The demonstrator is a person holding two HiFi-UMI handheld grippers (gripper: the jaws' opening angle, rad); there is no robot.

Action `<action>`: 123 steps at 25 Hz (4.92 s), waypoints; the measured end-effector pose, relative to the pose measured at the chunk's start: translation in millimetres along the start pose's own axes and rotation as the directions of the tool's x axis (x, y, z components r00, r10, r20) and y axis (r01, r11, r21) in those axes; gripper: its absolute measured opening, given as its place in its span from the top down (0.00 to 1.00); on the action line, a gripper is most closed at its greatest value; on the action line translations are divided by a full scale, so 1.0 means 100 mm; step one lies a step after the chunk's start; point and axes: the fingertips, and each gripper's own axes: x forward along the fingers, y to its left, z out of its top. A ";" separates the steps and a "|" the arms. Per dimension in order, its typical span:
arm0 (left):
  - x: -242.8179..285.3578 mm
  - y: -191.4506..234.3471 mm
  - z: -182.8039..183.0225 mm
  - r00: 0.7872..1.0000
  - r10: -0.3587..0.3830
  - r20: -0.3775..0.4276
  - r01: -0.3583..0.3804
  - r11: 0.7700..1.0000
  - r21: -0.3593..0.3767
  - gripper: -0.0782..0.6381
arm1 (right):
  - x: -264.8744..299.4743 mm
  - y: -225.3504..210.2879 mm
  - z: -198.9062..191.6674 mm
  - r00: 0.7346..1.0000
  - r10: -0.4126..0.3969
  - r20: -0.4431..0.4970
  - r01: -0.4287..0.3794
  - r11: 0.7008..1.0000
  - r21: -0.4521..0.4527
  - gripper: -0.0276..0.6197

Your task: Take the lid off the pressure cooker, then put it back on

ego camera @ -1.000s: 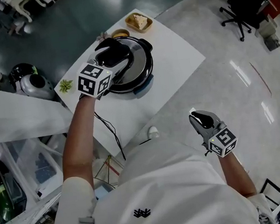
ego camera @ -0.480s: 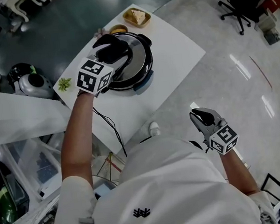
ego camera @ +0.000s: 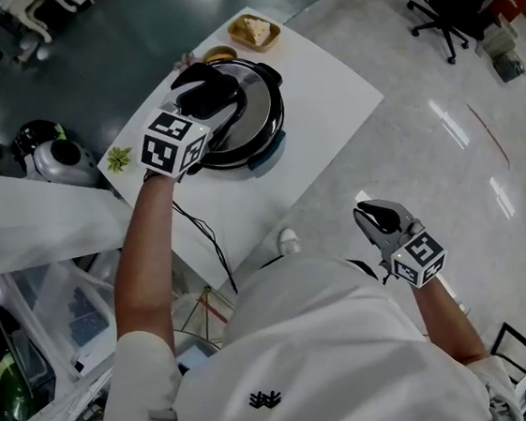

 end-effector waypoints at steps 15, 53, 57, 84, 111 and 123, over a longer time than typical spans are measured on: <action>-0.20 -0.02 0.27 1.000 0.014 0.024 -0.015 1.000 0.004 0.49 | -0.12 -0.10 0.04 1.000 0.013 0.021 -0.013 1.000 -0.005 0.86; -2.09 -0.58 -0.30 0.888 0.451 -0.087 -0.459 0.863 -0.210 0.49 | -0.01 0.02 0.19 0.891 0.448 -0.076 -0.453 0.868 -0.203 0.89; -2.26 -0.67 -0.43 0.870 0.482 -0.110 -0.493 0.838 -0.233 0.49 | 0.03 0.09 0.20 0.872 0.480 -0.091 -0.488 0.846 -0.215 0.89; -2.18 -0.99 -1.52 0.818 0.542 -0.193 -0.574 0.743 -0.344 0.49 | 0.09 0.14 0.25 0.870 0.472 -0.140 -0.493 0.834 -0.248 0.89; -1.28 -1.07 -2.85 0.795 0.538 -0.279 -0.606 0.692 -0.393 0.49 | -0.01 -0.03 0.17 0.920 0.331 -0.212 -0.374 0.902 -0.216 0.89; -1.16 -1.09 -3.02 0.773 0.570 -0.279 -0.634 0.676 -0.375 0.49 | 0.01 -0.02 0.10 0.920 0.309 -0.241 -0.361 0.908 -0.213 0.89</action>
